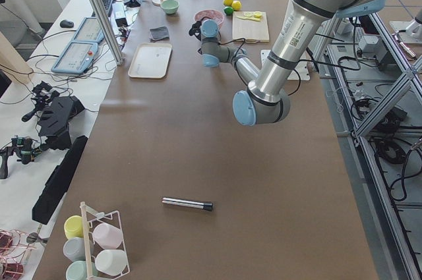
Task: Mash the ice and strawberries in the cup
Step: 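Lower the strawberry into the cup and open the left gripper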
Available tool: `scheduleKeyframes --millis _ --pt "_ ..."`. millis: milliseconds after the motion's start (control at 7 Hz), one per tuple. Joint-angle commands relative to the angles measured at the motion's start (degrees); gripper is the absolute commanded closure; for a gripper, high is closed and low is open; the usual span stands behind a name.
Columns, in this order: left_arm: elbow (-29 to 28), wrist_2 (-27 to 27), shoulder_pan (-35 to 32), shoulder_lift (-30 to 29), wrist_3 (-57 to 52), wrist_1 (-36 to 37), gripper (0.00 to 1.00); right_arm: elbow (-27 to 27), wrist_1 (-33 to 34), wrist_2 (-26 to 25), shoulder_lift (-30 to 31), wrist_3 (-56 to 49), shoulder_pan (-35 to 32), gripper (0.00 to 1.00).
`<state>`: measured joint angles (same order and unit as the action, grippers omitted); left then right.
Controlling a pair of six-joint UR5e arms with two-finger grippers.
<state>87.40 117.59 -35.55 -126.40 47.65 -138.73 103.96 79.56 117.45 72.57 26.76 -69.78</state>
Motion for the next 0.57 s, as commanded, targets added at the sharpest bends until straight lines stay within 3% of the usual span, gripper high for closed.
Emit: scheduleKeyframes --millis 0,143,429 --pt "1.72 6.22 -8.96 3.67 -0.1 -0.04 0.03 0.28 0.15 0.59 -0.06 -0.04 0.0 0.0" --pt "1.9 9.65 -15.27 6.75 -0.62 0.3 0.07 -0.06 0.59 1.63 -0.06 -0.12 -0.18 0.0" --pt "-1.16 16.14 -26.09 9.14 -1.42 1.62 0.03 -1.55 1.47 6.1 -0.06 -1.09 -2.88 0.0"
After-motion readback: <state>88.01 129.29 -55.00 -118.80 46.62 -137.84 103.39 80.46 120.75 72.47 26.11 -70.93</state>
